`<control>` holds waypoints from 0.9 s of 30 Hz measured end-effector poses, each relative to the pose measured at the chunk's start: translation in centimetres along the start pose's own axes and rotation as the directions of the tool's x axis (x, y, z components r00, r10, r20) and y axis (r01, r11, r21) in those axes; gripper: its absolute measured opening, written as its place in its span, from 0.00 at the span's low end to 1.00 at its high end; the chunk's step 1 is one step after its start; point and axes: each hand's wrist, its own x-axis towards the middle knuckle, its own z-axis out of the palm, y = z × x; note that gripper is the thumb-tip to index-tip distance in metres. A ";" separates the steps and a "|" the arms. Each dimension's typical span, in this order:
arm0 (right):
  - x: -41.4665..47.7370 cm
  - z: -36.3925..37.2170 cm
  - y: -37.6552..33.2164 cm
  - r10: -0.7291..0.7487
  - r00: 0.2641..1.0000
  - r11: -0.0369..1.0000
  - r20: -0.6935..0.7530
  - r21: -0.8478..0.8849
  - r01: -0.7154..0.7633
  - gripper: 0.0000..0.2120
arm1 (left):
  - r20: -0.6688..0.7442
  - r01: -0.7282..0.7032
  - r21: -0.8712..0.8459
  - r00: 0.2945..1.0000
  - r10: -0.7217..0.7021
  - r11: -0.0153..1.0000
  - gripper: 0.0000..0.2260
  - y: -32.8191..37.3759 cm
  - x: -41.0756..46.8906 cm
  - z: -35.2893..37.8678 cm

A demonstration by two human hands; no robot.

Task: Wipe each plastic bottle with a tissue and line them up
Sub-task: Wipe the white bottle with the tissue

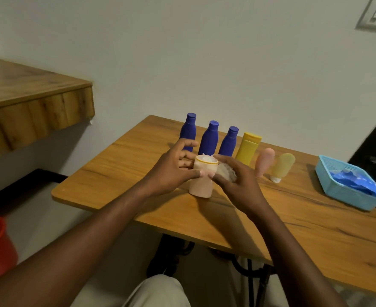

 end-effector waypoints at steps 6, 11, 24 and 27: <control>2.1 0.2 -2.1 -0.077 0.997 0.993 0.013 -0.094 0.078 0.26 | -0.050 -0.023 0.011 0.998 0.023 1.000 0.34 -0.2 1.2 -2.1; 6.0 1.5 -4.7 -0.229 0.974 0.925 0.003 -0.313 0.218 0.21 | -0.083 -0.046 0.007 0.995 0.046 0.999 0.31 0.3 3.4 -6.1; 18.6 6.4 -10.4 -0.305 0.900 0.499 0.311 -0.753 0.430 0.20 | -0.106 -0.027 0.059 0.994 0.033 0.998 0.28 -2.5 11.9 -15.2; 20.6 7.4 -10.5 -0.247 0.898 0.443 0.365 -0.781 0.439 0.18 | -0.095 -0.016 0.072 0.995 0.023 0.997 0.28 -4.2 13.6 -15.8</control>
